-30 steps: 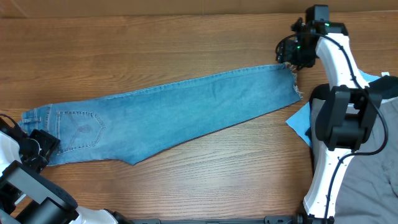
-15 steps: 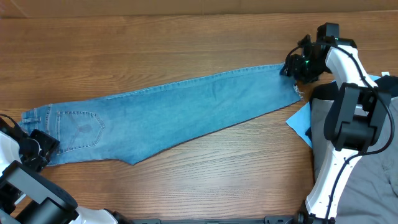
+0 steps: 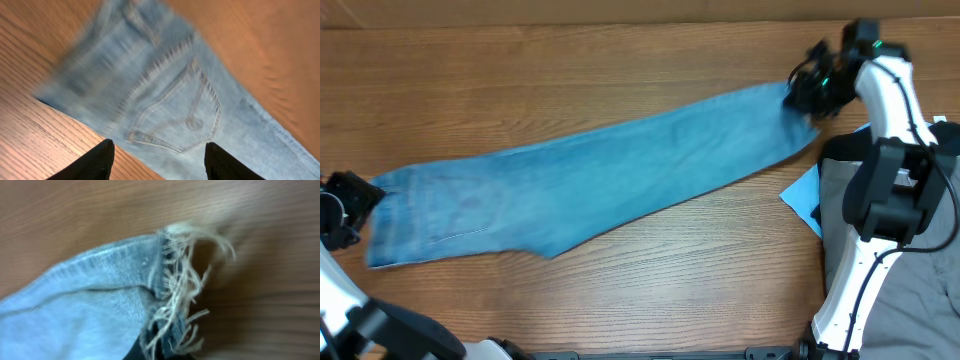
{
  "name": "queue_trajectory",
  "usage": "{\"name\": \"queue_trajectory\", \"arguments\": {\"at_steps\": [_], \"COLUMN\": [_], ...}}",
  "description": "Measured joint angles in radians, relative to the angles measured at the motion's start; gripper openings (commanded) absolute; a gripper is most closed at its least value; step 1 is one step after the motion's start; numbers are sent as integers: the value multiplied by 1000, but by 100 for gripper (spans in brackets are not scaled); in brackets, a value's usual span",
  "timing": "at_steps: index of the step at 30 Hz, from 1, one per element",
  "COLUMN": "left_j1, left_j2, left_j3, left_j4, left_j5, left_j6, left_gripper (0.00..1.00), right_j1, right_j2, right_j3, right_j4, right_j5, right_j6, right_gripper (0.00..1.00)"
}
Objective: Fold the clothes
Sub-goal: 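Fold the hem end leftward over the waist with the right gripper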
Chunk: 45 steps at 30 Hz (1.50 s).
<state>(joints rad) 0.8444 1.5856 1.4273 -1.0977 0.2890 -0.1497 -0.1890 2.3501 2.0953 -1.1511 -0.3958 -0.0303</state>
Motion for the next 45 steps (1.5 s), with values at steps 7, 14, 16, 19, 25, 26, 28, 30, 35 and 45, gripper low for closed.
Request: {"name": "queue_trajectory", "arguments": {"at_steps": [7, 14, 16, 19, 25, 26, 28, 30, 35, 45], "left_j1": [0, -14, -13, -13, -13, -13, -13, -13, -13, -13], "left_j2": [-127, -177, -186, -212, -288, -296, -307, -308, -308, -308], "left_j3": [21, 21, 21, 21, 27, 29, 31, 32, 32, 32], "left_j4": [-18, -25, -25, -32, -36, -34, -32, -32, -32, -40], "left_j5": [38, 87, 106, 135, 150, 149, 149, 149, 149, 149], "left_j6": [0, 0, 1, 9, 22, 23, 23, 23, 23, 23], "left_gripper": [62, 63, 64, 64, 68, 68, 68, 68, 68, 69], "right_j1": [-76, 66, 171, 356, 684, 726, 797, 863, 955, 1075], "right_j2": [-53, -194, -215, -220, -198, -188, -157, -100, 33, 129], "right_j3": [344, 423, 426, 428, 428, 428, 428, 428, 425, 423], "right_j4": [-184, -226, -215, -172, -84, -72, -48, -8, 136, 322], "right_j5": [150, 82, 58, 36, 90, 101, 124, 140, 152, 62], "right_j6": [53, 96, 113, 136, 219, 237, 270, 307, 351, 374], "right_gripper": [4, 4, 4, 4, 4, 4, 4, 4, 4, 30]}}
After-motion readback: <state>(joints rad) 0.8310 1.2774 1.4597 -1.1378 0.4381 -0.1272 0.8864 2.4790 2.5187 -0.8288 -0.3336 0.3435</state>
